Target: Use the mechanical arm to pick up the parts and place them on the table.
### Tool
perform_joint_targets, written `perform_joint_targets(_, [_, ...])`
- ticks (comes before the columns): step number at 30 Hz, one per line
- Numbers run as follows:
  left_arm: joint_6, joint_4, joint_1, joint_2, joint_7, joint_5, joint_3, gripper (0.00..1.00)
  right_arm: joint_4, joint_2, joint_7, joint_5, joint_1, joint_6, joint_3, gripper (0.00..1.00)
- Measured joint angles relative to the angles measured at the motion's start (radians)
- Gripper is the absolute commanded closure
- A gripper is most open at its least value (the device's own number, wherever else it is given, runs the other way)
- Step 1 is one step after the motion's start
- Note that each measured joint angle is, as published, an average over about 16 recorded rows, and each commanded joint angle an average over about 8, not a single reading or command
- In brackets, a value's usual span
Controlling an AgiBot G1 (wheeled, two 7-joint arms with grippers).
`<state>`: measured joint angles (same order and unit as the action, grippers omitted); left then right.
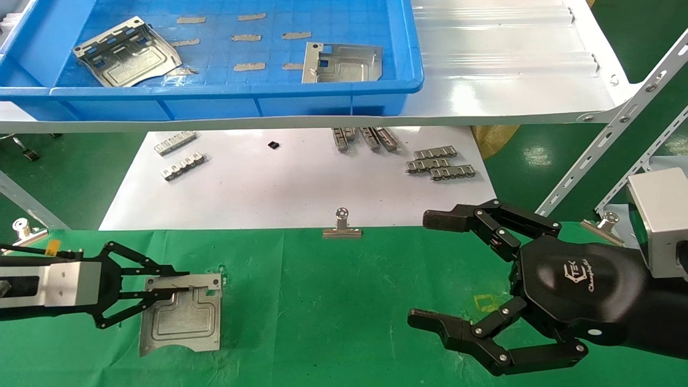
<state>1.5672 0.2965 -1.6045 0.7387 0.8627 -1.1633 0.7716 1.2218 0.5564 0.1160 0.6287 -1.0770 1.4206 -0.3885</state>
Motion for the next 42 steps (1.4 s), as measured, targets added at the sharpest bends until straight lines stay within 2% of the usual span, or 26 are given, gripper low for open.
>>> perform_joint_targets(3, [0.001,-0.037,-0.003,0.012,0.017,-0.005,0.008,0.12,0.000,0.000,0.000,0.000,0.000,0.000,0.000,0.00])
perform_joint_targets(4, [0.001,-0.047,-0.005,0.016,0.022,-0.007,0.011,0.03,0.000,0.000,0.000,0.000,0.000,0.000,0.000,0.00])
perform_joint_targets(5, [0.001,-0.057,-0.006,0.020,0.027,-0.009,0.014,0.00,0.000,0.000,0.000,0.000,0.000,0.000,0.000,0.00])
perform_joint_targets(18, [0.012,-0.127,-0.027,0.051,0.068,0.002,0.029,0.00,0.000,0.000,0.000,0.000,0.000,0.000,0.000,0.00])
perform_joint_targets(32, [0.029,-0.144,0.006,0.042,-0.064,0.096,0.010,0.00,0.000,0.000,0.000,0.000,0.000,0.000,0.000,0.00])
perform_joint_targets(42, [0.027,-0.117,0.027,0.035,-0.103,0.115,-0.005,0.00,0.000,0.000,0.000,0.000,0.000,0.000,0.000,0.00])
